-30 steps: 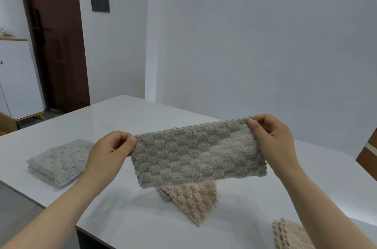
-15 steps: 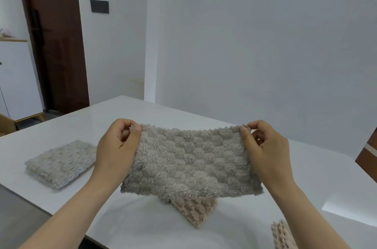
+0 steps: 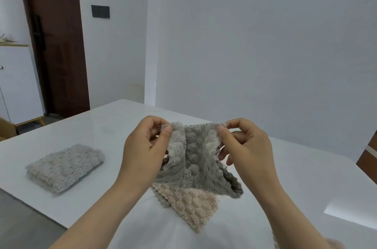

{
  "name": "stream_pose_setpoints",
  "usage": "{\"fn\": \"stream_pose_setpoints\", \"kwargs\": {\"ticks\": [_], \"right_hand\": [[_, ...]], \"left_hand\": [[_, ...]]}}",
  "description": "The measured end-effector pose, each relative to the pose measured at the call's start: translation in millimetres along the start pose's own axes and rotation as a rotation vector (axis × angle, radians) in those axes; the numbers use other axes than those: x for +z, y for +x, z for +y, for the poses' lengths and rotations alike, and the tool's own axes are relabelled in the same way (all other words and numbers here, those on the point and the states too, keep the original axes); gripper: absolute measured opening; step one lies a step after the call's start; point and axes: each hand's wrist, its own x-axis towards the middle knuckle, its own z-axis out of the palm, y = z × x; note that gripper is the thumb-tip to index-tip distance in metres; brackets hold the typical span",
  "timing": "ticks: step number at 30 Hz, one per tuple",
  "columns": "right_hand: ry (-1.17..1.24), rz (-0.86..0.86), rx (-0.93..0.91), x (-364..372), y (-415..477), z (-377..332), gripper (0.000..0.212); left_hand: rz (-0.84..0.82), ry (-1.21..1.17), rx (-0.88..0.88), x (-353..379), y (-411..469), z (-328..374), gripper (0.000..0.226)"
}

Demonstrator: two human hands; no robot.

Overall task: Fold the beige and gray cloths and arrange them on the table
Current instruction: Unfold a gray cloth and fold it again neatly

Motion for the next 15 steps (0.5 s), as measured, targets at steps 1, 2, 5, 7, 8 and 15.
{"fn": "stream_pose_setpoints", "kwargs": {"ticks": [1, 2, 5, 7, 8, 15], "right_hand": [[0.01, -0.01, 0.006, 1.2, -1.1, -1.5, 0.01], [0.015, -0.019, 0.012, 2.8, -2.1, -2.5, 0.01], [0.005, -0.047, 0.019, 6.5, -5.3, -5.0, 0.01], [-0.006, -0.068, 0.019, 7.8, -6.8, -5.6, 0.009], [-0.013, -0.079, 0.018, 8.4, -7.3, -5.6, 0.008], [0.005, -0.156, -0.017, 9.8, -9.8, -5.3, 0.004]], "left_hand": [[-0.009, -0.002, -0.008, 1.5, -1.2, 1.4, 0.007], [-0.015, -0.001, -0.013, 2.8, -2.5, 3.3, 0.007], [-0.042, -0.006, -0.042, 5.8, -7.1, 11.0, 0.005], [-0.065, -0.03, -0.076, 6.8, -9.2, 16.1, 0.004], [-0.073, -0.039, -0.087, 7.1, -9.7, 17.9, 0.004], [-0.149, -0.127, -0.176, 7.3, -12.7, 26.6, 0.01]]}}
